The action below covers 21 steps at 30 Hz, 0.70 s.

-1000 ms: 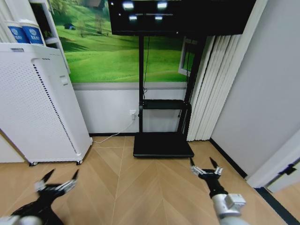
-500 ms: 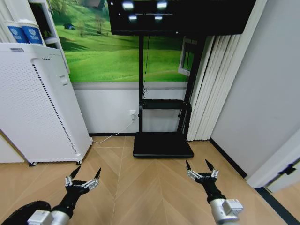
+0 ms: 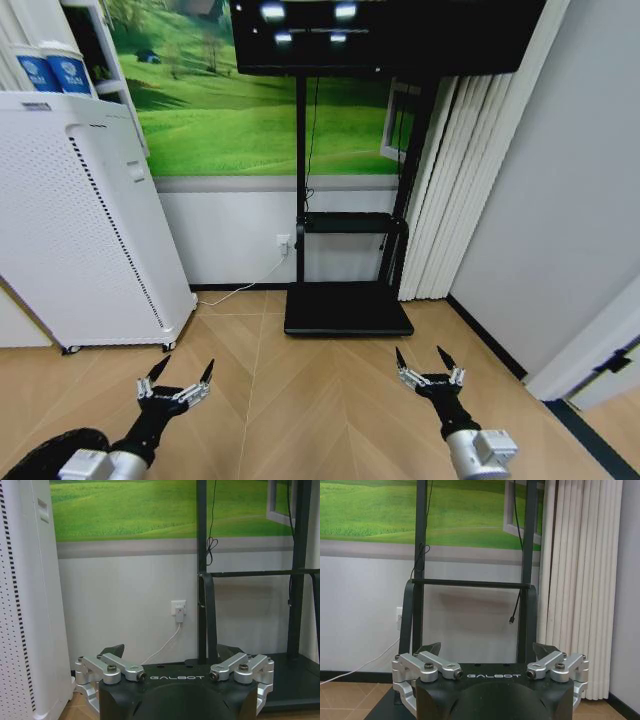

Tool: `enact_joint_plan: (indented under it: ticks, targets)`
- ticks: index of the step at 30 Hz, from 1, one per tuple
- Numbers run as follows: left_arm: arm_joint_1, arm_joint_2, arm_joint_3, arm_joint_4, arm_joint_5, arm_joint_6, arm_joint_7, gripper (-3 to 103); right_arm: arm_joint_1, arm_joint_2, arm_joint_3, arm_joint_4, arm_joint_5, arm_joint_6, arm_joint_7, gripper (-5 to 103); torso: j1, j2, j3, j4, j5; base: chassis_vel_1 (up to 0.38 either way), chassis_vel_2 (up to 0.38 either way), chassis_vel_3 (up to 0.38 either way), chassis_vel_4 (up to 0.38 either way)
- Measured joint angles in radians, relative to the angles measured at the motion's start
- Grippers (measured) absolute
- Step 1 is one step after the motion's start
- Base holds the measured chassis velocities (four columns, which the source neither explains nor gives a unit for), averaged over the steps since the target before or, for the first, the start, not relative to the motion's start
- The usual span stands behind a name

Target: Pick up the trash bin and place the garbage on the floor into it.

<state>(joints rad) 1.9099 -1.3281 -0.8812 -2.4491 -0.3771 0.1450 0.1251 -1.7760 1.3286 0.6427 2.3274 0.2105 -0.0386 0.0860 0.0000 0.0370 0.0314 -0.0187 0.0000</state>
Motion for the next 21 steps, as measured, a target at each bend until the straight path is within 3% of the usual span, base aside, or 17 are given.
enact_joint_plan:
  ticks: [9,21]
  targets:
    - [0.000,0.000,-0.001,0.000,-0.001,0.001,0.000,100,0.000,0.000,0.000,0.000,0.001,0.000,0.000,100,0.000,0.003,0.003,0.0000,0.0000,0.000,0.000,0.000,0.000]
    - [0.001,0.000,-0.002,0.001,-0.002,0.002,0.000,100,0.001,0.000,0.001,-0.001,0.001,0.000,0.001,100,0.005,0.048,0.043,0.0000,0.0000,0.000,0.000,0.000,0.000]
